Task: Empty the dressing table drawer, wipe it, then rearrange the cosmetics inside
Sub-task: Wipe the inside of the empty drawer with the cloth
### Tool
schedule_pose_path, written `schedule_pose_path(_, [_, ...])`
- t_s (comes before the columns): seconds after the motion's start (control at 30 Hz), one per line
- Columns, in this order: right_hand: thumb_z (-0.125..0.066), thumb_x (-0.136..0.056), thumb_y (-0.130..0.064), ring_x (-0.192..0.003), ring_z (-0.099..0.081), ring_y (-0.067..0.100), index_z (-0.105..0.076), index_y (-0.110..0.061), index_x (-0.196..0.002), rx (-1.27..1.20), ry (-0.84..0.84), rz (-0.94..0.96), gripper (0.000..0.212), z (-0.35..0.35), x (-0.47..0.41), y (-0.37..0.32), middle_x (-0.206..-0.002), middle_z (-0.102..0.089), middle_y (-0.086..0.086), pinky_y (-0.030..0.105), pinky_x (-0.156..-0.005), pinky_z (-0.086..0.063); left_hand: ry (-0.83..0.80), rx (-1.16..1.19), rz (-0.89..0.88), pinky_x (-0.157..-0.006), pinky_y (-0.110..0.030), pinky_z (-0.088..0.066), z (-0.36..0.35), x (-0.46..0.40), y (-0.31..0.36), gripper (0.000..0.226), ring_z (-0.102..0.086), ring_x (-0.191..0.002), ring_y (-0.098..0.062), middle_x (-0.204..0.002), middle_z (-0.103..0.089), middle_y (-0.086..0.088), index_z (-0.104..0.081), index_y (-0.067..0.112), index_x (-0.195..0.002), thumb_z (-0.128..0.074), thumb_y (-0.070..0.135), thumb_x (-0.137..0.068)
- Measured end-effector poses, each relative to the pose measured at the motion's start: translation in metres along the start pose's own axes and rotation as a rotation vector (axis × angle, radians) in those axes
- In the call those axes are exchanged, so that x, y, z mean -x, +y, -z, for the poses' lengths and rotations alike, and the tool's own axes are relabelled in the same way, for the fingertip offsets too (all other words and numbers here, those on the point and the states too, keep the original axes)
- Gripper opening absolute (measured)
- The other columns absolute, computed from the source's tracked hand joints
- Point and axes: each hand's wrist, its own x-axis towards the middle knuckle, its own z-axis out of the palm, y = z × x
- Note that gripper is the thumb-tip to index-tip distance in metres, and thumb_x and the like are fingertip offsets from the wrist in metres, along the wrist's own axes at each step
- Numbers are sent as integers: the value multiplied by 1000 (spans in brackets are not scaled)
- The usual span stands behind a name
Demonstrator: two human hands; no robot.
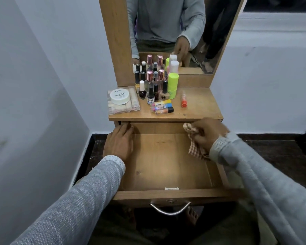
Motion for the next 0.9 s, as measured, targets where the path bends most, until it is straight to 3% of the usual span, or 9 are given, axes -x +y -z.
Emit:
schedule_pose_path(0.1, [-63,-85,-21,-79,-57,23,-70,-11,-98,-87,221,-27,18,36,-4,9,-89,-66,6,29,-71,-43,-18,-21,-4,-87,-44,-49,-2,-2,-2,50,-53,-115,-31,-130,-58,-6,-65,15,-119,-31,21,-83])
schedule_pose_path(0.2, [-62,-86,-20,-93,-60,34,-68,-9,-105,-38,385,-69,23,50,-27,24,-102,-68,15,40,-84,-50,-34,-38,-1,-87,-42,-47,-1,-2,-1,49,-52,-116,-28,-130,-58,-3,-64,18,-119,-31,23,-84])
schedule_pose_path(0.4, [-59,-87,-24,-97,-59,35,-65,-7,-106,48,257,-209,26,32,-82,39,-107,-62,16,32,-78,-44,-20,-38,-12,-86,-43,-48,-2,-1,0,45,-54,-115,-29,-127,-59,-5,-64,17,-120,-40,16,-81])
schedule_pose_path(0.5, [-57,-88,-43,-102,-56,33,-62,-11,-111,60,330,-181,40,4,-79,38,-112,-62,12,37,-84,-46,-31,-29,-13,-89,-44,-49,-4,-3,-3,48,-53,-117,-29,-130,-58,-5,-63,17,-121,-36,19,-82])
schedule_pose_path(0.67, [-40,-87,-47,-123,-45,32,-45,-12,-133,117,484,-95,57,-42,-71,48,-136,-47,10,45,-94,-41,-11,-21,-13,-90,-46,-50,-8,-4,-5,44,-54,-117,-32,-131,-59,-9,-64,13,-121,-44,12,-81])
schedule_pose_path(0.9, [-41,-92,-42,-135,-31,28,-33,-16,-140,167,376,-148,56,-41,-108,57,-148,-33,7,47,-105,-33,-27,-47,-14,-91,-46,-50,-9,-4,-5,45,-53,-118,-30,-132,-57,-7,-63,16,-122,-42,15,-83])
